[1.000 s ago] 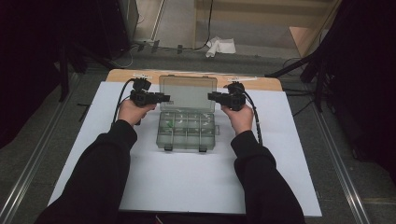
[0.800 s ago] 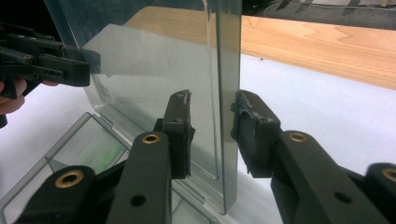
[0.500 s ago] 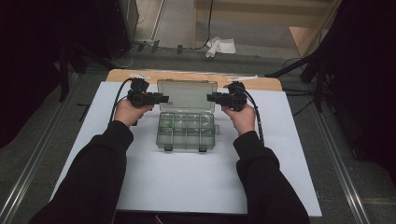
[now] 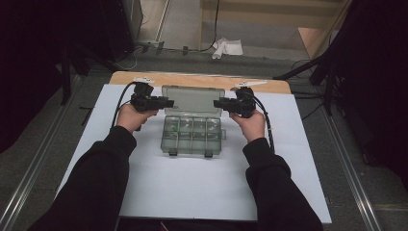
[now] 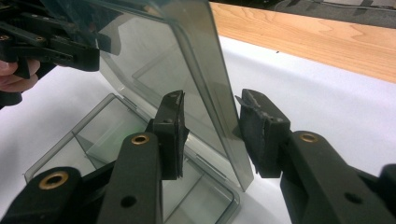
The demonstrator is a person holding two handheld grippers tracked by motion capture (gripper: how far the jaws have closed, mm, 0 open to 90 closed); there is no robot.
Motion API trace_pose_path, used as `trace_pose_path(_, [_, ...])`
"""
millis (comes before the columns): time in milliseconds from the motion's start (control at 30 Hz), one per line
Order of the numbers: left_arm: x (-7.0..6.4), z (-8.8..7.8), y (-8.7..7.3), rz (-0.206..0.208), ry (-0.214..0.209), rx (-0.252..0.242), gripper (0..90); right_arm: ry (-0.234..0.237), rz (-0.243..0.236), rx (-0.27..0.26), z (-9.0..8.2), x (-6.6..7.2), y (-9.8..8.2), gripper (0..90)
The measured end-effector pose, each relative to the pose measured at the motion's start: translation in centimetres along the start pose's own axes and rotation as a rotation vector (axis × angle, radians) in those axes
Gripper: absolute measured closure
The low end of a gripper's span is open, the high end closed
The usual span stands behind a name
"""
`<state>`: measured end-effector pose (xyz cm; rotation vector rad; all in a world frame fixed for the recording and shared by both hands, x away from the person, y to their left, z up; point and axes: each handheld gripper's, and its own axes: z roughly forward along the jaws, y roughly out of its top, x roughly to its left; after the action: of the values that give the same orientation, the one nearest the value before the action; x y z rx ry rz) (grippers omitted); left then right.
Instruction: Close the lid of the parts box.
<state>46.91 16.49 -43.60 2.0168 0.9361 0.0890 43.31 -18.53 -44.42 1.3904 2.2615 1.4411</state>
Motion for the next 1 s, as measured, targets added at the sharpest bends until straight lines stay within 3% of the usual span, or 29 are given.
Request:
trace_pose_path(400, [-0.4,-0.4,-0.6,0.017,-0.014,-0.014,57.2,0.010,-0.006,-0.008,-0.6,0.5,-0.7,59.9])
trace_pose_path(1000, [-1.1,-1.0,-1.6,0.040,-0.022,-0.034,52.0,0.015,-0.057,-0.007,-1.2,1.5,-1.6,55.2])
